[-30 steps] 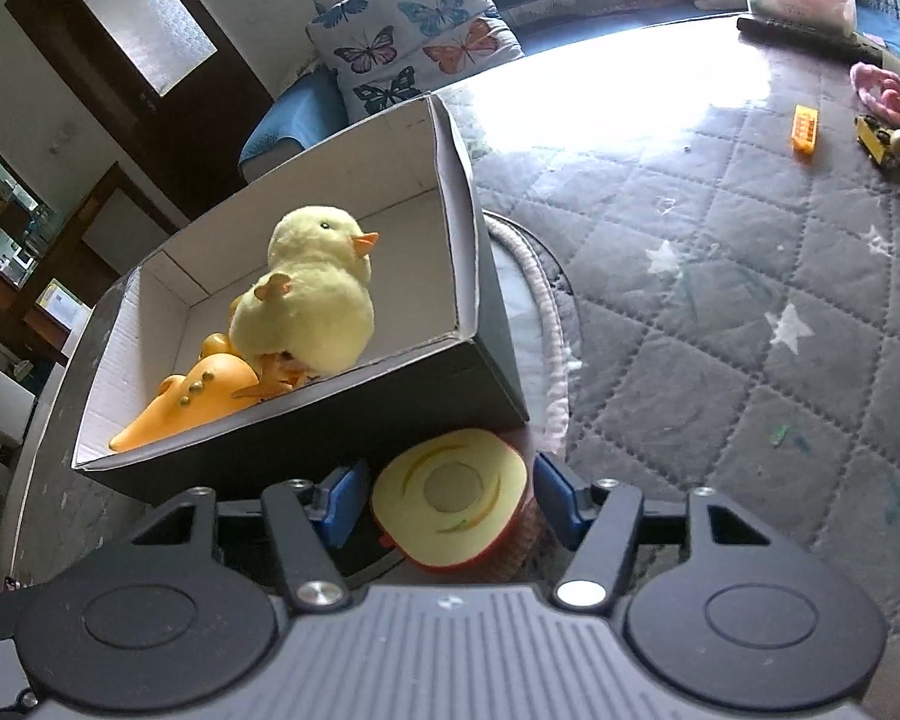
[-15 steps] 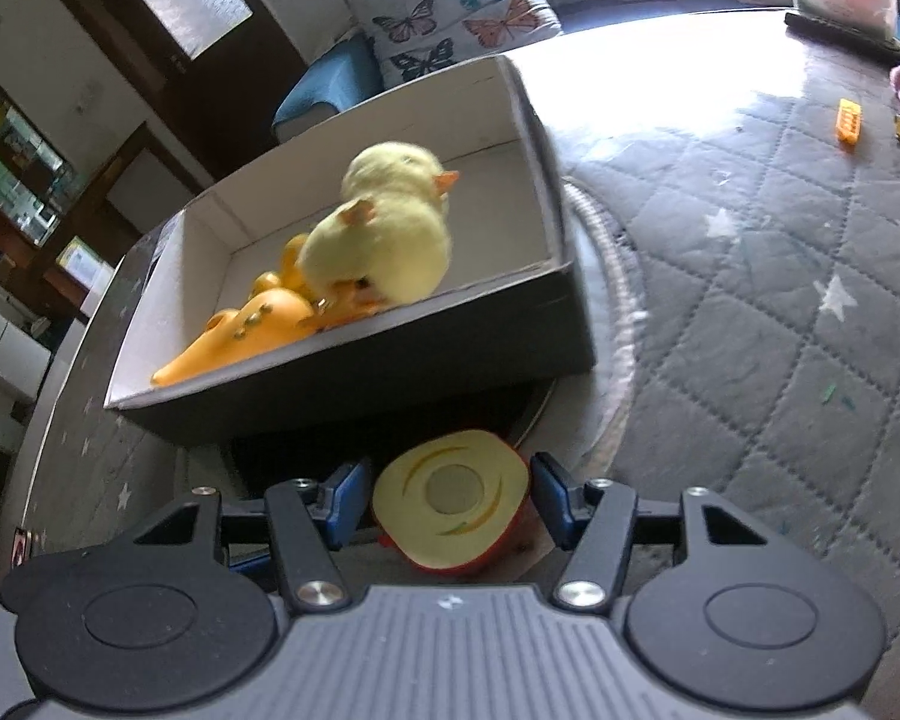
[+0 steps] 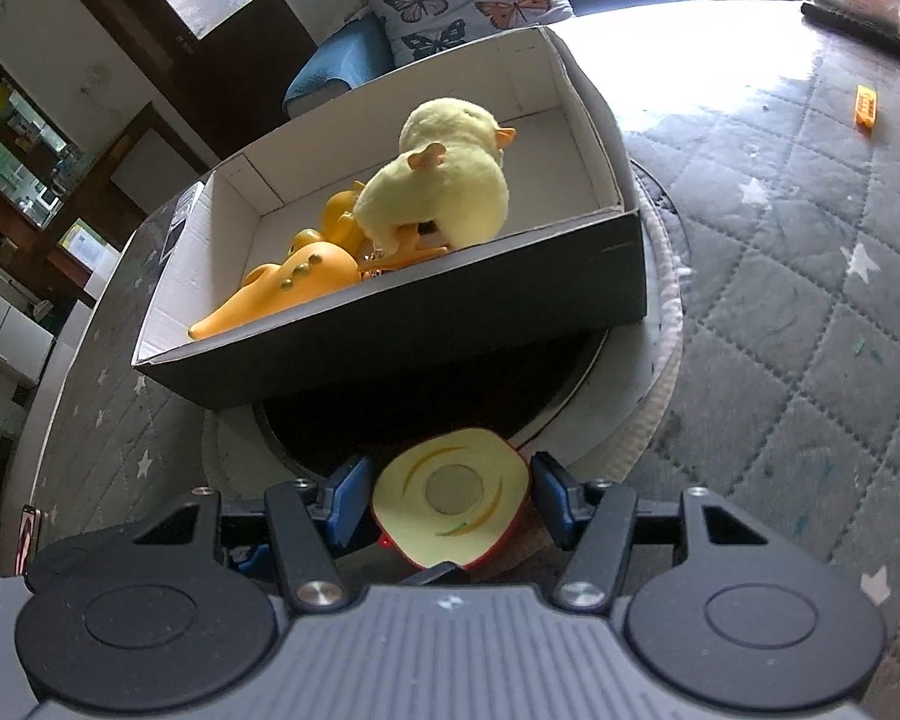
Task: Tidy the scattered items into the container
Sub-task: 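Close the right tool on the half-apple toy and lift it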
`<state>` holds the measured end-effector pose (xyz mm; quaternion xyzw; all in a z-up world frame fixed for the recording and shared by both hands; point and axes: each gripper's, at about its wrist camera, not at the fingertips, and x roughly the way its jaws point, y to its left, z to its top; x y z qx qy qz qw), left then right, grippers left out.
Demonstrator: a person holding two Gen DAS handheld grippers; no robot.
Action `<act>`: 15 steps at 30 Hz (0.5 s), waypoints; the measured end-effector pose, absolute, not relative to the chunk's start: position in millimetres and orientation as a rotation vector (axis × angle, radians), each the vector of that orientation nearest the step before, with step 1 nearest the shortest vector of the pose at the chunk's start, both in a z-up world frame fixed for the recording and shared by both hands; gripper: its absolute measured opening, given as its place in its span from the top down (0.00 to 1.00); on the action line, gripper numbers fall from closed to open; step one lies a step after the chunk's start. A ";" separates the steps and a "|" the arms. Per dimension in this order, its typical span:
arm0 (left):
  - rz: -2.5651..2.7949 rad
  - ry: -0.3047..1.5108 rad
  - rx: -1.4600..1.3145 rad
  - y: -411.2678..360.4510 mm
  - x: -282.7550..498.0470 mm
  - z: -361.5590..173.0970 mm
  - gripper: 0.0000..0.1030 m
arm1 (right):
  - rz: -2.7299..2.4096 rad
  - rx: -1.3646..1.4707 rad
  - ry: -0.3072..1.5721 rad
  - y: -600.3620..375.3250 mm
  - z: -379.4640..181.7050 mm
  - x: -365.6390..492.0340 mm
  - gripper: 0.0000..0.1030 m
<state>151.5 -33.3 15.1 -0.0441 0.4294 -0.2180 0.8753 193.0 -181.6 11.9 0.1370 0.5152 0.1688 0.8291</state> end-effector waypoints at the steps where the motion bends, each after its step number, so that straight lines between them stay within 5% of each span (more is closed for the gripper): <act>1: -0.454 0.897 -0.094 -33.0 151.3 14.6 0.57 | 0.357 0.295 1.094 -181.9 11.7 192.5 0.43; 15: -0.438 0.912 -0.135 -30.7 152.6 10.6 0.57 | 0.349 0.350 1.095 -184.9 8.8 192.5 0.43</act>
